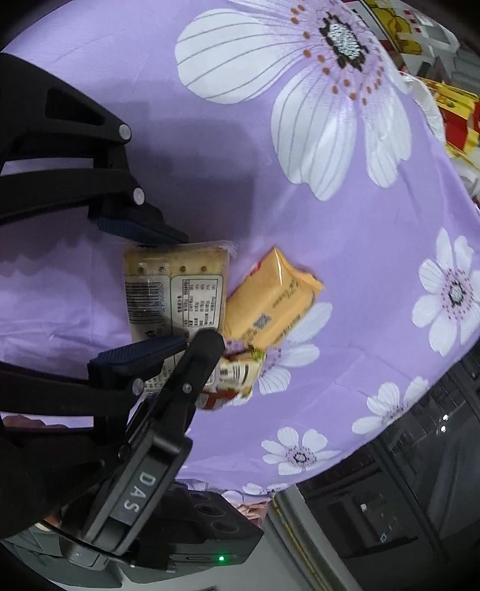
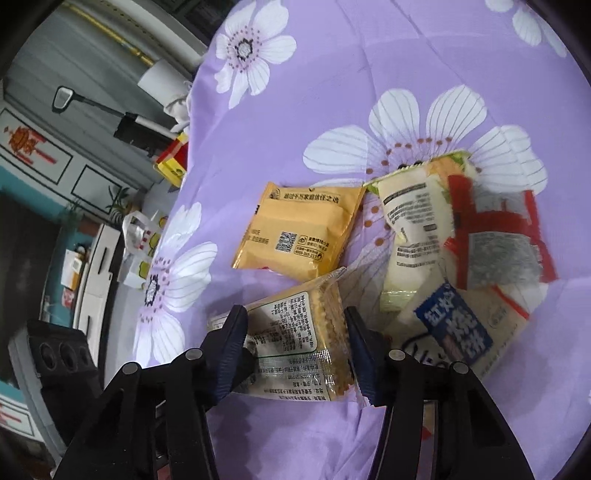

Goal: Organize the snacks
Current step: 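Lift the cracker pack with the right gripper and carry it over the box, then lower the cracker pack into the box and open the right gripper, then return the right gripper to the pile and grasp the white-and-blue biscuit pouch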

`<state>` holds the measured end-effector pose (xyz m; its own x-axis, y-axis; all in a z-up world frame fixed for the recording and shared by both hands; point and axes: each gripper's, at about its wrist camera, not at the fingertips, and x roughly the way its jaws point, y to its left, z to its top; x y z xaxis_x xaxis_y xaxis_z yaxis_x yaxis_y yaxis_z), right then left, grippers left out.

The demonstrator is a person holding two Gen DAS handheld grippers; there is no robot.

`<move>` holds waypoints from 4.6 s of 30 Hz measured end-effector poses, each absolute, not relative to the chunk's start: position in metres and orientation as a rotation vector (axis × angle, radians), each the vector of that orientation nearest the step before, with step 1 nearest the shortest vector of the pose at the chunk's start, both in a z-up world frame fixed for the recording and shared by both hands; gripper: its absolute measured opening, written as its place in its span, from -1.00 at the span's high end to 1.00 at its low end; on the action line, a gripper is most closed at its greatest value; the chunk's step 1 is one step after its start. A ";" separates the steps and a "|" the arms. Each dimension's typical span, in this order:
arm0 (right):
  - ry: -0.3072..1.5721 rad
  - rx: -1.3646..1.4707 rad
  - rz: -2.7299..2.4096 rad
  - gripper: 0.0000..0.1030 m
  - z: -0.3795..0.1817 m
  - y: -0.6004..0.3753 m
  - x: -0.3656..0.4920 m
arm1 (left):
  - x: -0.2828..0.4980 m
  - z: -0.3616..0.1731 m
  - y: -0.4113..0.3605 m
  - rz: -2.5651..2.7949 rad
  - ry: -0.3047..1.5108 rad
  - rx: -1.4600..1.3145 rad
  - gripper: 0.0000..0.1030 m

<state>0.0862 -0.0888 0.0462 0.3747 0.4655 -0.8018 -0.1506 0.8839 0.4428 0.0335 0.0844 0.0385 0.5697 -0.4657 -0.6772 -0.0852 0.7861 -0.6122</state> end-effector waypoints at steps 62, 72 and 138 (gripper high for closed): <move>0.983 0.398 0.108 -0.26 0.090 -0.187 0.002 | 0.005 0.080 -0.047 -0.506 0.914 -0.296 0.01; 0.799 0.504 -0.010 -0.26 0.129 -0.265 -0.030 | -0.002 0.115 -0.132 -0.666 0.827 -0.138 0.01; 0.654 0.442 -0.254 -0.52 0.152 -0.293 -0.056 | 0.022 0.098 -0.031 -0.470 0.854 -0.279 -0.81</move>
